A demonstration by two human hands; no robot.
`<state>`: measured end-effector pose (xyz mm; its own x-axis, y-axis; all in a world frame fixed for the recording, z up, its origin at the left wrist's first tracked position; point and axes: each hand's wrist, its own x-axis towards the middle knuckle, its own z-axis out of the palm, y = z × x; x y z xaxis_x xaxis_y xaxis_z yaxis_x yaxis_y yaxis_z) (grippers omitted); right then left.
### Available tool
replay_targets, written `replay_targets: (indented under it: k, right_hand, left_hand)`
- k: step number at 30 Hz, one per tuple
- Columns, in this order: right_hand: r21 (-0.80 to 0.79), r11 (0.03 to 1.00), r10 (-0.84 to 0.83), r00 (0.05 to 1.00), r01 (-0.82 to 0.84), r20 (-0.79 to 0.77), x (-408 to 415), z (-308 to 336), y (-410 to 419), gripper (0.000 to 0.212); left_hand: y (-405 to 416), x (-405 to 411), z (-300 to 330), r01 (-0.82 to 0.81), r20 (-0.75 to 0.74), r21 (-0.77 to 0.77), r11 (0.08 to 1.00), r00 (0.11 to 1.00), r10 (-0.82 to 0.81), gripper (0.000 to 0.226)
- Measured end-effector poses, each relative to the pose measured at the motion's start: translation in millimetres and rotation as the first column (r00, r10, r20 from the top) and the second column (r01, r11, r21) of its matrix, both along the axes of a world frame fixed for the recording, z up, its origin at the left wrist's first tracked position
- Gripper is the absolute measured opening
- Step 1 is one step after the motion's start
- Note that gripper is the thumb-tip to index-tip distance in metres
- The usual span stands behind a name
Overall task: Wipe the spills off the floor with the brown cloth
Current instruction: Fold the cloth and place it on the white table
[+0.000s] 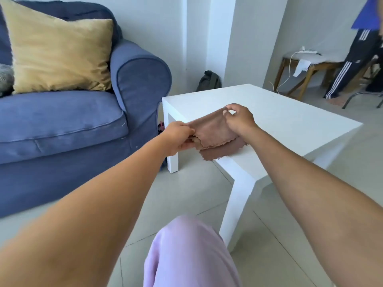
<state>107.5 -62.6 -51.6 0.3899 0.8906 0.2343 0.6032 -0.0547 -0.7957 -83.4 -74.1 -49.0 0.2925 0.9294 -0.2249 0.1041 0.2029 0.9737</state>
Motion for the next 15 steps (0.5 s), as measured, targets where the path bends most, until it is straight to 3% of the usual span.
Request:
replay_targets:
  k: [4,9,13,15]
  right_hand:
    - [-0.071,0.995,-0.062,0.997,0.066,0.053,44.4,-17.0,-5.5,0.024]
    - [-0.073,0.991,-0.101,0.989,0.11,0.11,67.0,-23.0,1.7,0.026]
    - [-0.045,0.99,-0.125,0.983,0.132,0.132,72.6,-21.8,9.0,0.027]
    - [-0.054,0.989,-0.126,0.981,0.135,0.145,73.2,-23.1,10.4,0.028]
  left_hand:
    - [6.4,47.8,-19.8,0.03,-0.017,-0.041,0.999,0.999,-0.031,0.023]
    - [20.7,74.5,-27.0,-0.061,-0.007,0.0,0.998,0.998,0.061,0.022]
    - [32.9,80.6,-30.3,-0.078,-0.232,0.166,0.983,0.966,0.116,0.024]
    - [31.5,78.6,-31.2,-0.07,-0.358,0.256,0.964,0.919,0.162,0.013]
